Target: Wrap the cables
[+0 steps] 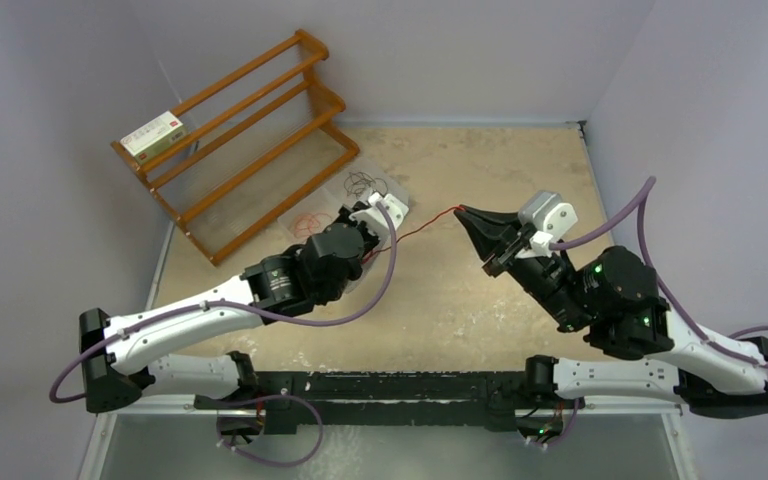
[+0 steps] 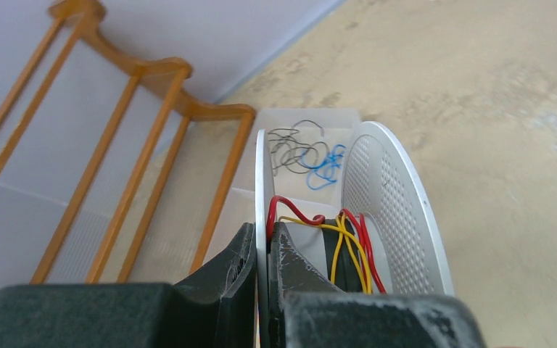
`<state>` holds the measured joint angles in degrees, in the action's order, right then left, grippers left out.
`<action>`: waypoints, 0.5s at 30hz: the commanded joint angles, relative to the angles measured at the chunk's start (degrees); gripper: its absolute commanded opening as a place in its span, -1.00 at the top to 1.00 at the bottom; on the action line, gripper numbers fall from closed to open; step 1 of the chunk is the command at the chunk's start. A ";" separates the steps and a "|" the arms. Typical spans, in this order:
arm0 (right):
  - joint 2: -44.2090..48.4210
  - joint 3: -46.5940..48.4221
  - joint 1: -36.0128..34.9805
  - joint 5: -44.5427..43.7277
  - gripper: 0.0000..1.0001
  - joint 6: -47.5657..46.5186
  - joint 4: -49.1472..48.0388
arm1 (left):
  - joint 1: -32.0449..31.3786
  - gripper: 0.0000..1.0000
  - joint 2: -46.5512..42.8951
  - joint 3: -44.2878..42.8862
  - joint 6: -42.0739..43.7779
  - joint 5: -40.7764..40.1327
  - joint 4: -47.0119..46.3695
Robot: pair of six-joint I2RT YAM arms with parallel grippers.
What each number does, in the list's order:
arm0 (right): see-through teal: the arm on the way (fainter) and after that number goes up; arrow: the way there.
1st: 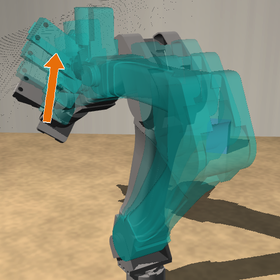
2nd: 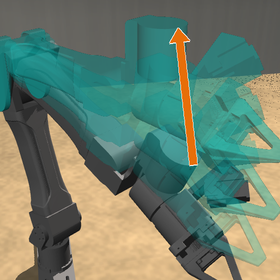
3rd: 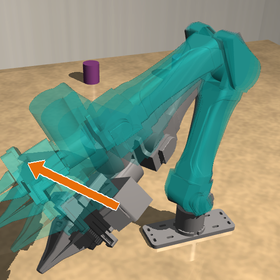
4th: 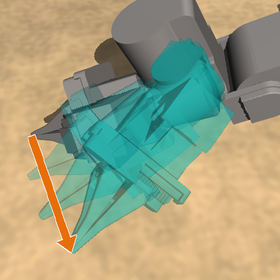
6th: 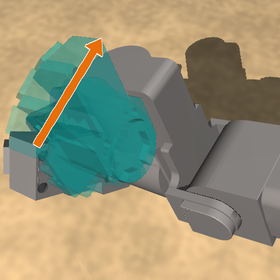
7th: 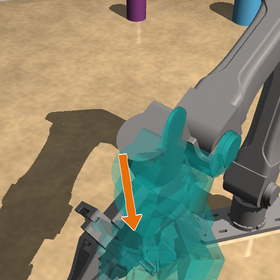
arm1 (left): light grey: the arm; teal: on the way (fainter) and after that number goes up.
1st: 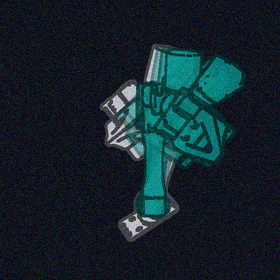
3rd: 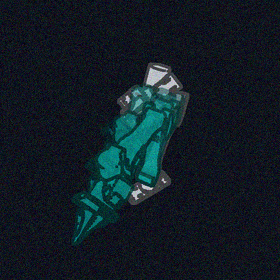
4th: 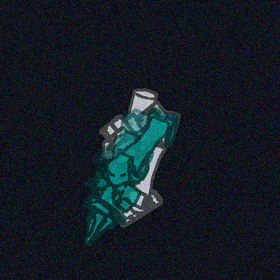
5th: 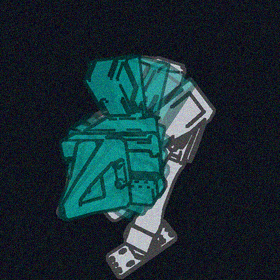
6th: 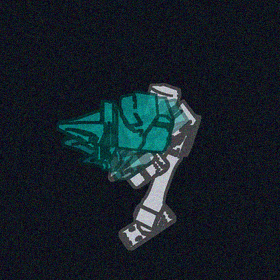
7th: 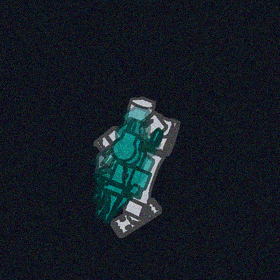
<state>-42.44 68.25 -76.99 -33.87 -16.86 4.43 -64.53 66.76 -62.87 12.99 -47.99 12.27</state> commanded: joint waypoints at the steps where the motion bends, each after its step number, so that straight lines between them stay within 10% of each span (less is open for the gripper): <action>1: 0.24 2.68 -0.26 -5.72 1.00 -2.92 -6.00 | -0.07 1.00 -4.37 0.99 1.11 10.10 5.70; 15: -0.53 -1.58 -0.24 -14.80 1.00 -3.05 -6.37 | -0.42 1.00 -26.60 3.30 -7.85 32.71 11.52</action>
<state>-44.51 67.57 -77.25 -43.97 -19.55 3.29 -64.95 45.54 -57.82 8.91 -22.17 23.81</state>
